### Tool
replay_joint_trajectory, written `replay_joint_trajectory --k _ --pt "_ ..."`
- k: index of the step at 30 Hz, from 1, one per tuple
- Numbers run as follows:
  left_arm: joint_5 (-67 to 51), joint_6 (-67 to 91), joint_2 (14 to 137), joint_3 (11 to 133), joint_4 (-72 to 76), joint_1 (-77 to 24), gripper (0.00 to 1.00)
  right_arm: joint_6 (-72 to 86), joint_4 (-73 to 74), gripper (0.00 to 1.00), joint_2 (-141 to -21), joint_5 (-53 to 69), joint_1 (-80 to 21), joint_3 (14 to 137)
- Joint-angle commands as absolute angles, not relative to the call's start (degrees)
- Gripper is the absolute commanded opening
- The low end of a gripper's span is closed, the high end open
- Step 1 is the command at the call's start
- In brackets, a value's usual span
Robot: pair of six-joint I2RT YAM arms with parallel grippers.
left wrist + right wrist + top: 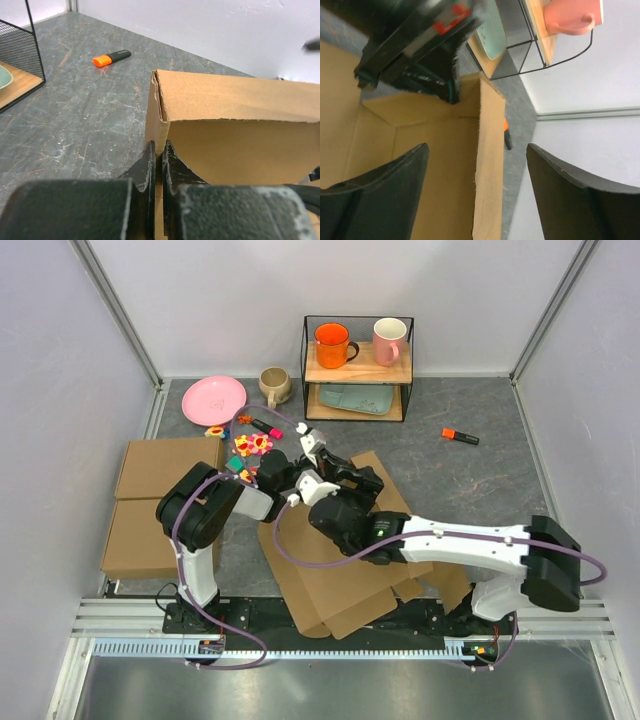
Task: Fold the paper box
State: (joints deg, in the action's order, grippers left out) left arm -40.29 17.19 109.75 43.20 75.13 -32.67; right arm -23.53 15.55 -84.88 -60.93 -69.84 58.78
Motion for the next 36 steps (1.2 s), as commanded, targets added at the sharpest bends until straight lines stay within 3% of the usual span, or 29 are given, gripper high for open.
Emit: replay_joint_trajectory --k 1,9,13,16,21,22,28,34,36 --pt "-38.9 15.3 106.5 42.2 85.7 -33.6 0.02 -17.1 18.5 0.98 -77.4 -56.3 -70.4 64.2" --pt "-36.3 13.4 104.7 40.6 84.0 -33.7 0.02 -13.6 19.3 0.98 -70.2 -56.0 -70.5 67.3" --pt "-32.7 11.0 101.2 38.7 81.3 -33.7 0.02 -11.4 11.7 0.96 -66.3 -58.8 -69.9 64.3" --pt "-24.5 8.6 95.3 35.6 75.1 -34.1 0.02 -7.8 9.7 0.87 -64.6 -60.0 -67.8 62.0" --pt "2.2 6.4 87.7 32.3 60.2 -38.2 0.02 3.1 9.9 0.71 -65.9 -60.7 -64.0 61.6" --pt "11.2 9.6 86.3 32.7 57.1 -39.7 0.02 4.3 9.9 0.7 -66.0 -60.5 -63.2 61.9" --pt "33.3 27.5 79.4 34.8 28.2 -41.6 0.02 8.6 9.8 0.65 -64.3 -58.1 -62.0 62.8" --pt "48.1 32.3 75.4 30.3 23.2 -43.1 0.02 10.4 2.6 0.65 -56.9 -55.1 -60.6 55.0" --pt "50.3 31.1 76.7 31.2 21.9 -44.3 0.02 11.0 2.0 0.61 -55.5 -56.8 -60.4 53.1"
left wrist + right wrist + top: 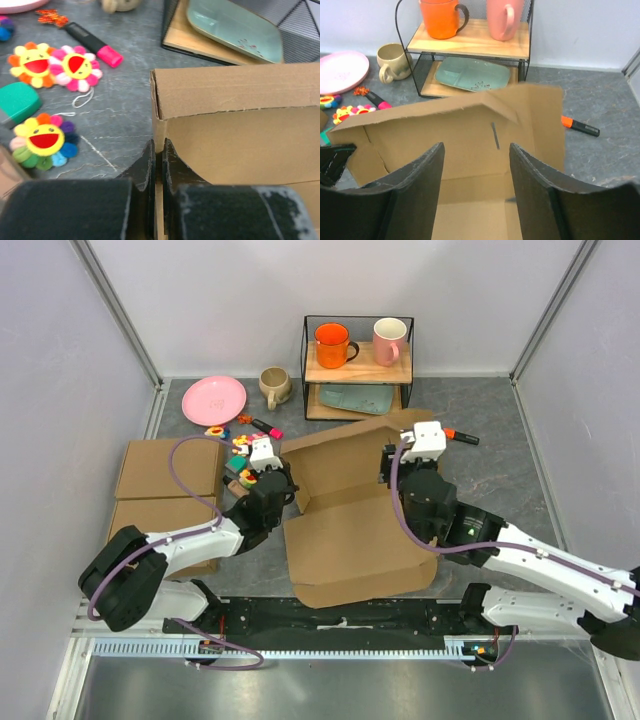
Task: Fold the paper box
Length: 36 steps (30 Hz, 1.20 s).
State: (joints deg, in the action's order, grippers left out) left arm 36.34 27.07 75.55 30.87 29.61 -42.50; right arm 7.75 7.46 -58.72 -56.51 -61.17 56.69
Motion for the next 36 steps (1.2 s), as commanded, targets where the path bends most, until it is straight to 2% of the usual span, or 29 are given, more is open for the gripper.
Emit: replay_joint_trajectory --k 1,4,11,15,23,27,31,33,36 --pt "50.4 28.3 76.9 31.6 22.1 -44.6 0.02 11.3 2.0 0.59 -54.8 -58.1 -59.9 51.3" --pt "49.8 20.3 77.0 31.8 24.6 -46.2 0.02 11.9 2.0 0.56 -52.5 -57.5 -58.1 47.3" --pt "46.6 4.0 74.4 33.4 26.1 -46.6 0.02 10.5 2.8 0.66 -47.3 -57.2 -56.7 43.2" --pt "45.2 -3.3 73.8 35.5 24.0 -45.8 0.02 10.5 5.8 0.66 -47.2 -59.3 -56.3 42.4" --pt "42.3 7.4 70.7 40.8 3.8 -45.0 0.02 23.4 13.4 0.59 -48.8 -56.3 -52.9 40.1" --pt "43.2 11.0 69.3 39.2 3.0 -44.8 0.02 36.5 13.8 0.55 -48.2 -46.0 -47.9 35.9" --pt "45.0 14.5 69.2 35.3 6.9 -44.8 0.02 42.8 11.5 0.52 -51.2 -39.8 -46.8 32.0" --pt "44.3 19.0 69.7 34.1 6.9 -44.8 0.02 43.3 7.1 0.54 -53.2 -36.3 -46.6 29.1" --pt "44.4 21.6 71.5 31.8 10.4 -44.9 0.02 43.8 1.6 0.66 -56.6 -32.8 -45.8 26.3"
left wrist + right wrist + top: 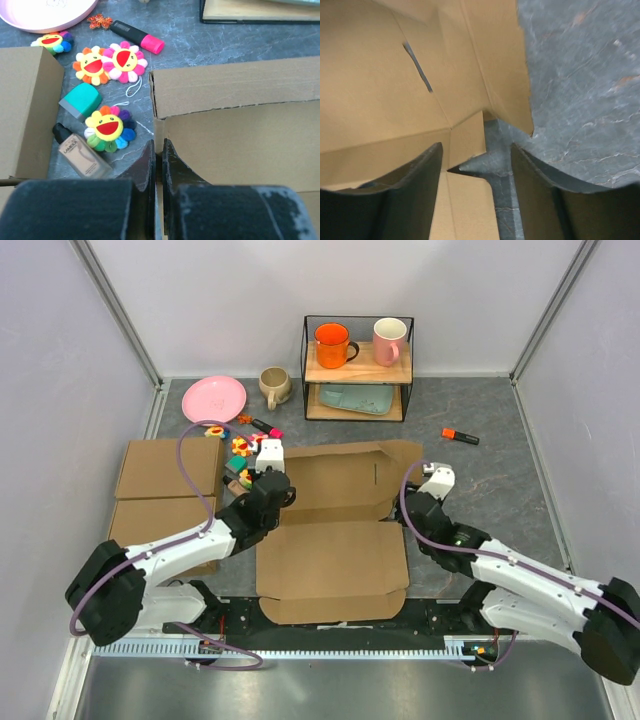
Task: Fold the paper box
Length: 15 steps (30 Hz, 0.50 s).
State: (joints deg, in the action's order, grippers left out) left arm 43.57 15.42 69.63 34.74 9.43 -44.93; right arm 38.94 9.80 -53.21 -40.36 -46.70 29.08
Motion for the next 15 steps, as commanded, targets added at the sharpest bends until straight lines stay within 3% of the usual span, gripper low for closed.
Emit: replay_joint_trajectory --k 1,5,11,15 --pt "44.7 21.6 71.9 31.7 10.6 -44.8 0.02 44.6 1.3 0.67 -57.6 -32.6 -45.7 26.2" --pt "46.4 20.9 71.7 32.2 10.4 -45.1 0.02 44.6 -1.2 0.71 -61.4 -30.9 -42.6 25.1" --pt "47.1 20.7 70.6 31.5 10.9 -45.1 0.02 43.2 -6.1 0.68 -64.5 -27.3 -39.8 24.3" --pt "47.3 22.1 70.4 31.4 9.4 -45.1 0.02 42.0 -9.3 0.56 -67.2 -24.7 -39.6 24.6"
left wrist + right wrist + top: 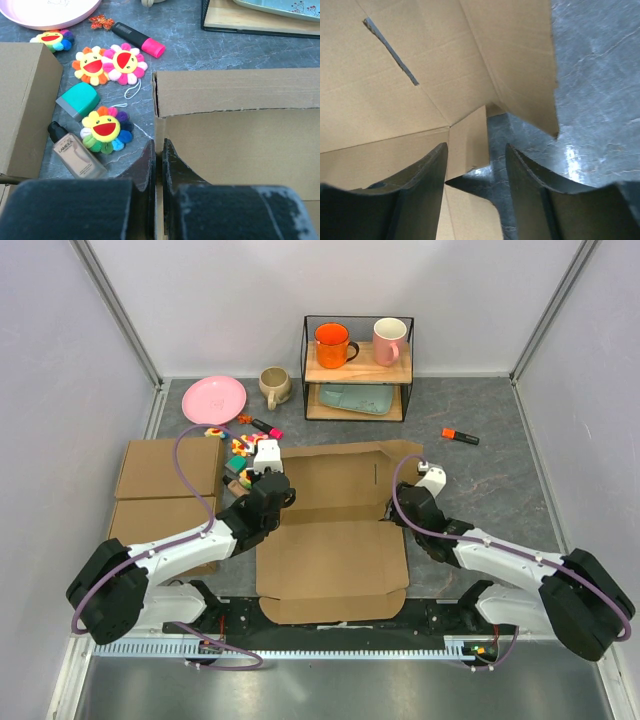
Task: Fold the paper box
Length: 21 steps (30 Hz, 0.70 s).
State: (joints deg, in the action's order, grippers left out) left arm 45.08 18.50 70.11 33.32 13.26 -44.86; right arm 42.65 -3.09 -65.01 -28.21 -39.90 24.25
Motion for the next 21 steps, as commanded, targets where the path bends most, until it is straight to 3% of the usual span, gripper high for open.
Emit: replay_joint_trajectory --k 1,7,12,21 --pt "47.5 22.2 70.3 31.4 9.2 -45.2 0.02 41.8 -10.4 0.53 -67.8 -23.9 -39.6 24.7" --pt "47.5 22.8 69.7 31.2 8.5 -45.4 0.02 41.6 -12.0 0.43 -70.6 -21.7 -39.6 24.8" --pt "47.6 22.2 70.0 31.1 9.0 -46.0 0.02 38.5 -15.7 0.23 -68.6 -20.7 -40.5 24.3" --pt "48.0 20.4 71.9 31.3 9.8 -47.3 0.02 30.2 -16.4 0.29 -78.7 -17.2 -44.9 28.7"
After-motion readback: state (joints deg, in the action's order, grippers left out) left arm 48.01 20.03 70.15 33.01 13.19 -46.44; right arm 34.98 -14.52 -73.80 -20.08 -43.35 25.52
